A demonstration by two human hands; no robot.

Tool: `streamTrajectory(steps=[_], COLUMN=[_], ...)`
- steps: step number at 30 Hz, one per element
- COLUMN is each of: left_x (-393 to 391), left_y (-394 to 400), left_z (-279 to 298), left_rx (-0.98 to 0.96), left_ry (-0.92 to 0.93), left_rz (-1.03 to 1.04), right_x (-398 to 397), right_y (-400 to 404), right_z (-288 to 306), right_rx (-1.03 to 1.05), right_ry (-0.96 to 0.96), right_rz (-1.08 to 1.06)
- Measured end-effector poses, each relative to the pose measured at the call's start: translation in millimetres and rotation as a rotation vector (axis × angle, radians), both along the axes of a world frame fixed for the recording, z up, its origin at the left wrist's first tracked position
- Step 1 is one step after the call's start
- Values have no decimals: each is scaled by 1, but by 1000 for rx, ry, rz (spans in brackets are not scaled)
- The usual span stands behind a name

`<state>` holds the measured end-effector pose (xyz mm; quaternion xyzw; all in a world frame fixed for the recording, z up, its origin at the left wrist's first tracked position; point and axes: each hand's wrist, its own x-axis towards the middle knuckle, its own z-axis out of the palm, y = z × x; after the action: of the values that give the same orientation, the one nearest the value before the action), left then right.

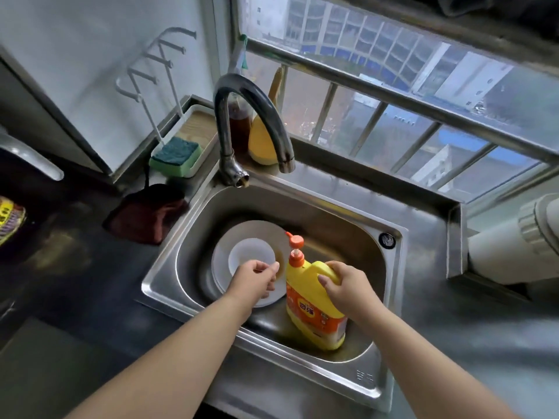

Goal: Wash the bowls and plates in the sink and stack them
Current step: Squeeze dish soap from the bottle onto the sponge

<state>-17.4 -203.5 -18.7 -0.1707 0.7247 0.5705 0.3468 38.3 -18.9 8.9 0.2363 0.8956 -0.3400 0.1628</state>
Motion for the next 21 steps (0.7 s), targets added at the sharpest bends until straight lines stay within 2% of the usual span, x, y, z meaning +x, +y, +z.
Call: streamTrajectory(steps=[6, 12, 21], left_x=[-5, -4, -4], left_y=[15, 19, 11], left_z=[1, 1, -4], left_rx=[144, 226, 257], left_ry=[-136, -204, -276], left_rz=[75, 133, 121], right_x=[1, 1, 5], right_y=[-11, -5, -1], right_z=[0, -3, -11], right_rx=[59, 40, 6], right_ry=[31, 54, 40], right_rz=[141, 31, 61])
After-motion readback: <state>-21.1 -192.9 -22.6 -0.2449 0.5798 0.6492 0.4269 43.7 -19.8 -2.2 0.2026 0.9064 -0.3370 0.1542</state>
